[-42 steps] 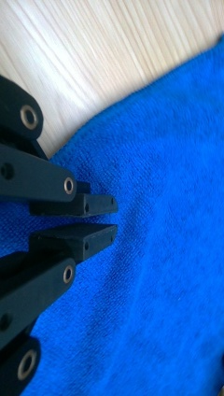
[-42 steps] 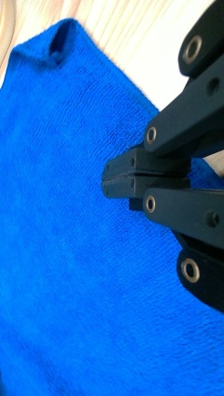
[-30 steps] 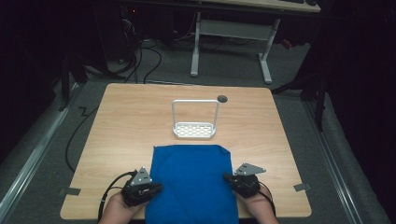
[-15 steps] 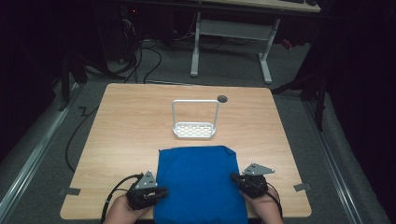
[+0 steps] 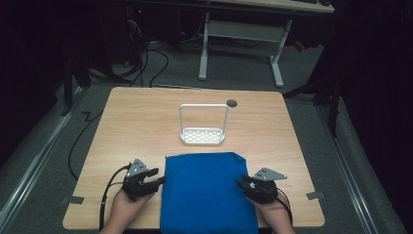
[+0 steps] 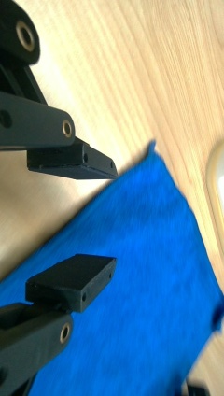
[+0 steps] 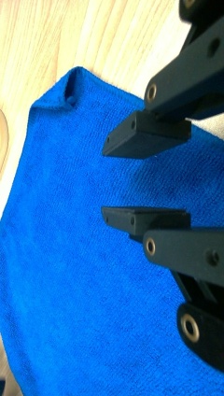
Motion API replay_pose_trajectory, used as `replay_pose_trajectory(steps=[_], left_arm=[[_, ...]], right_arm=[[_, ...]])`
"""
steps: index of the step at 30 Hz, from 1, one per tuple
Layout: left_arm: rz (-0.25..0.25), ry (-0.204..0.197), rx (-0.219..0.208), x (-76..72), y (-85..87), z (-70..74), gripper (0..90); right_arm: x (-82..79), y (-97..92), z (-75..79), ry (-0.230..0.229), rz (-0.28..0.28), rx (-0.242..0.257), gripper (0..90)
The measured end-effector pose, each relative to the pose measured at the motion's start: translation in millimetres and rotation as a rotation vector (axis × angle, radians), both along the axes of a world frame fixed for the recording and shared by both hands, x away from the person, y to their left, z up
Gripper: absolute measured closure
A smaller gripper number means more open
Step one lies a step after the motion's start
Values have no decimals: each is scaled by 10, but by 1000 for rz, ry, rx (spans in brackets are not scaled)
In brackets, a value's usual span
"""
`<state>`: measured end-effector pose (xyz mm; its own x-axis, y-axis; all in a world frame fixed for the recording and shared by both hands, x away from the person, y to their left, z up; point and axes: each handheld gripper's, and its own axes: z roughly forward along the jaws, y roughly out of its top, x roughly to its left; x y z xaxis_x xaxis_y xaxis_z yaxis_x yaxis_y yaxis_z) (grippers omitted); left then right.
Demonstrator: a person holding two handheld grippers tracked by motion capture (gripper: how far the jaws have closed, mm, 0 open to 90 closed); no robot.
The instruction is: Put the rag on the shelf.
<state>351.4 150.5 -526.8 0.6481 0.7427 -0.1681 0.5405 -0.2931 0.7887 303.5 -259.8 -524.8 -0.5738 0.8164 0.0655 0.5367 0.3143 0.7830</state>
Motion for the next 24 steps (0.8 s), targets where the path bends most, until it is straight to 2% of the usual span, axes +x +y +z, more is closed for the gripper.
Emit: replay_pose_trajectory(steps=[2, 3, 6, 10, 15, 18, 21, 23, 24], left_arm=[[19, 0, -17, 103, -35, -2, 505], [19, 0, -17, 103, -35, -2, 503], [50, -14, 33, 320, -143, 0, 496], [65, 28, 44, 490, -220, -33, 496], [76, 43, 50, 538, -280, -63, 493], [73, 34, 55, 530, -300, -68, 494], [70, 29, 57, 523, -303, -70, 564], [61, 26, 62, 519, -313, -71, 616], [45, 18, 72, 516, -324, -71, 632]], right_arm=[[3, 4, -7, 8, 2, 8, 624], [3, 4, -7, 8, 2, 8, 624], [-2, 1, 4, -1, -8, 22, 613], [-3, -7, 24, -21, -18, 18, 609], [38, -41, 38, -41, -39, 4, 581], [157, -83, 40, -79, -80, -39, 528], [240, -94, 44, -73, -113, -36, 502], [371, -94, 38, -92, -143, -68, 496], [428, -100, 42, -82, -158, -57, 488]])
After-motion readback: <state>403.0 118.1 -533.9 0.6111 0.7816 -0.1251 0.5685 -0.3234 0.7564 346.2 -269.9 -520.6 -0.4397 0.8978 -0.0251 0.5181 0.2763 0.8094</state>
